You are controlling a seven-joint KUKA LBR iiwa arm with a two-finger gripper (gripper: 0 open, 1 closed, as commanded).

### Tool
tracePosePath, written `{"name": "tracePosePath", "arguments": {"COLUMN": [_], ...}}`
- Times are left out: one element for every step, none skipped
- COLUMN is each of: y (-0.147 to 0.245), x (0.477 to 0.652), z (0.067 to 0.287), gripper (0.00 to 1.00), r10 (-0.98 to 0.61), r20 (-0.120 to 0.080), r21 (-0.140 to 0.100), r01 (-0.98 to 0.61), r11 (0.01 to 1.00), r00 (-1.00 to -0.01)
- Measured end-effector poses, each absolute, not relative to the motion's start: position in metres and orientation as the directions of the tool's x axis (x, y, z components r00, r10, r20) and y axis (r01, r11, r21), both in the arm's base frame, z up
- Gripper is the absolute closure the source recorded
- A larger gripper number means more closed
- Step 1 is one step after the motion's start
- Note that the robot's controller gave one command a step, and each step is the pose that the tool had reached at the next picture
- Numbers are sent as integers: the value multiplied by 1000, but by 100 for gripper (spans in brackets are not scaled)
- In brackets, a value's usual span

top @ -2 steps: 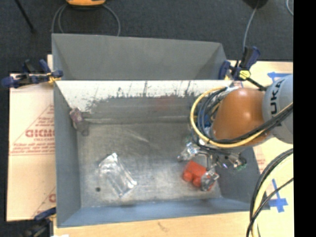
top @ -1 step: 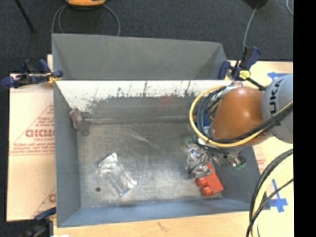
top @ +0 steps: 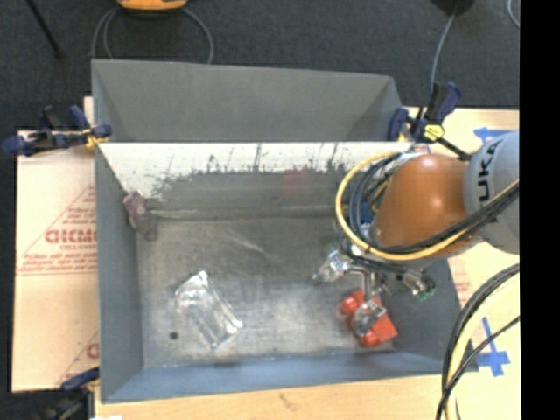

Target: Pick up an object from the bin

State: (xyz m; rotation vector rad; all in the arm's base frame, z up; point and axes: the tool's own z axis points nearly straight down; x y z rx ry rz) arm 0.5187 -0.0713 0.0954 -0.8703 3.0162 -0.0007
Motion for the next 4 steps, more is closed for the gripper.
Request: {"name": "tracePosePath", "arguments": {"y": [-88,-132,-134,-145], "x": [499,500,501,517], "z": [101,98,98,254], "gripper": [0,0,100,100], "r10": [-835,-937,-937,-923], "r20": [-15,-13,-12,-2], "r21": [5,3,-2,-11], "r01": [-835,-937,-937,-923], "r11": [551,349,350,384], "r00": [-551,-349,-350,-384]}}
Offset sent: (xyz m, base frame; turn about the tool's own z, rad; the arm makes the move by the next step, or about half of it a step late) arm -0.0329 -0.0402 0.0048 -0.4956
